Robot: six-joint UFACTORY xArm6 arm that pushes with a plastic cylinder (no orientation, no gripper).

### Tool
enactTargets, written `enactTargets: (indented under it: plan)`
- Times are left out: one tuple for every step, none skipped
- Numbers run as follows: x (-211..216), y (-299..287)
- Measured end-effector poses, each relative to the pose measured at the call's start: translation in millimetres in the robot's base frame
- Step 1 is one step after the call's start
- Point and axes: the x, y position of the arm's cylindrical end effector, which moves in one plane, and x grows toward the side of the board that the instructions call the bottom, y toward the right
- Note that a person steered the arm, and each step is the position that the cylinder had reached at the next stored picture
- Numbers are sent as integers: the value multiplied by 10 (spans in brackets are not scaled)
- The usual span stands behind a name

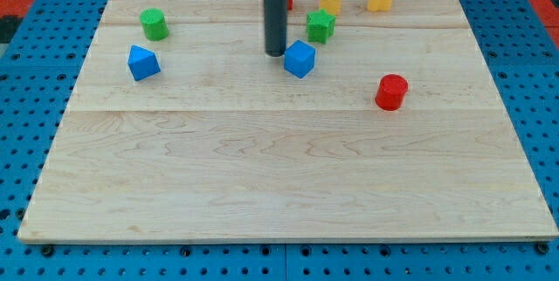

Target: Separate the blue cube from the blue triangle

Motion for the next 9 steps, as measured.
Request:
enactTargets:
  plan:
    - [606,-333]
    - [639,-1114]
    - [1084,-1685]
    - [581,-2679]
    - [4,-2489]
    - [28,-1357]
    - [227,-1368]
    - [205,-2098]
    - [490,-2155]
